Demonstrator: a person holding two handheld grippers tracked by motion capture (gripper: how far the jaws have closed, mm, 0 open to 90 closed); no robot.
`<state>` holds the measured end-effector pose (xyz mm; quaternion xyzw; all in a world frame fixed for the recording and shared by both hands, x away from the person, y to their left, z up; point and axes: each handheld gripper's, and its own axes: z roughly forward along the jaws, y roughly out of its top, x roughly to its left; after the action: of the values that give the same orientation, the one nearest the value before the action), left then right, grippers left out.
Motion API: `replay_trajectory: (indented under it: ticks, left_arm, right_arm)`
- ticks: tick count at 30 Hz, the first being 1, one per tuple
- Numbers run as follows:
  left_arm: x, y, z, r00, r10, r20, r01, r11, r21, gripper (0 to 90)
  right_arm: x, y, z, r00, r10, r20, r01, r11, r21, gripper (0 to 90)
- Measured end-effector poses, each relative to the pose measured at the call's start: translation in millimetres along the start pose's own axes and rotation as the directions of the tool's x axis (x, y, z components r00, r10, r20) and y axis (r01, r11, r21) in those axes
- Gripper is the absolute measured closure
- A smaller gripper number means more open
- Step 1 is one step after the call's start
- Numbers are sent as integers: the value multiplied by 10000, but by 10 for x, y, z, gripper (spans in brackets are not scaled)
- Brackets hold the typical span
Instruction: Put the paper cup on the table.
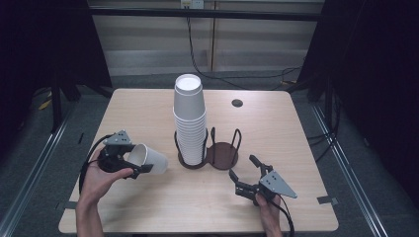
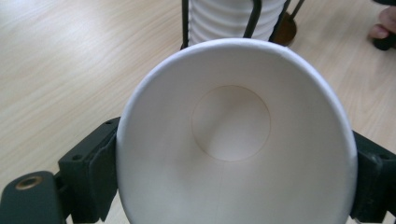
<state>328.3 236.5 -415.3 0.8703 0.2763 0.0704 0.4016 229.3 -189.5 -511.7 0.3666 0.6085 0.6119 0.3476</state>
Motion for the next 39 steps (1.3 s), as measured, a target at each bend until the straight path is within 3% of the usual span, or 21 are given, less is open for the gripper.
replay_trajectory:
  ticks: [2, 3, 6, 9, 16, 23, 26, 27, 28, 30, 32, 33, 34, 35, 37, 39]
  left_arm:
    - [23, 77, -23, 9997, 191, 160, -192, 9998, 30, 103]
    - [39, 104, -31, 9994, 348, -74, -346, 9991, 245, 103]
    - [81, 146, -22, 9986, 314, -423, -286, 9974, 654, 102]
    - [126, 147, 17, 9996, 241, -122, -232, 9973, 693, 102]
    - [305, 198, 58, 9986, 152, -502, -70, 9870, 1605, 101]
    - [394, 296, 51, 9963, 236, -821, -69, 9803, 1975, 100]
    - [411, 321, 71, 9970, 228, -739, -65, 9768, 2141, 100]
    - [438, 342, 103, 9965, 292, -777, -96, 9702, 2420, 100]
    - [438, 342, 103, 9965, 292, -777, -96, 9702, 2420, 100]
    - [494, 372, 136, 9943, 375, -999, -75, 9583, 2856, 100]
    - [504, 378, 148, 9942, 281, -1042, 34, 9570, 2902, 99]
    - [537, 396, 169, 9920, 457, -1173, -43, 9435, 3315, 98]
    - [538, 398, 183, 9906, 509, -1266, -46, 9398, 3417, 97]
    - [552, 407, 191, 9891, 705, -1291, -186, 9307, 3653, 95]
    - [563, 416, 205, 9885, 672, -1354, -114, 9265, 3762, 95]
    - [578, 418, 215, 9889, 683, -1318, -145, 9281, 3721, 94]
  right_arm:
    - [0, 0, 0, 10000, 1, 0, -1, 10000, 0, 132]
    - [0, 0, 0, 10000, -3, -3, 3, 10000, -2, 132]
    - [0, 0, 0, 10000, -9, -2, 9, 10000, -1, 132]
    - [0, 0, 0, 10000, -4, 3, 4, 10000, -1, 132]
    - [1, 0, 1, 10000, -2, 13, 2, 10000, -9, 132]
    - [2, 0, 0, 10000, -7, 15, 7, 10000, -8, 132]
    - [1, 0, 0, 10000, -14, 16, 14, 10000, -8, 132]
    - [2, 0, 0, 10000, -6, 15, 6, 10000, -7, 132]
    - [2, 0, 0, 10000, -6, 15, 6, 10000, -7, 132]
    - [2, 0, 0, 10000, -6, 14, 6, 10000, -8, 132]
    - [1, 0, 0, 10000, -13, 16, 13, 10000, -12, 132]
    - [2, 0, 0, 10000, -6, 16, 6, 10000, -8, 132]
    - [2, 0, 0, 10000, -6, 14, 6, 10000, -10, 132]
    - [2, 0, 0, 10000, -7, 15, 7, 10000, -10, 132]
    - [2, 0, 0, 10000, -3, 14, 3, 10000, -5, 135]
    - [1, 0, 1, 10000, -2, 15, 2, 10000, -6, 135]
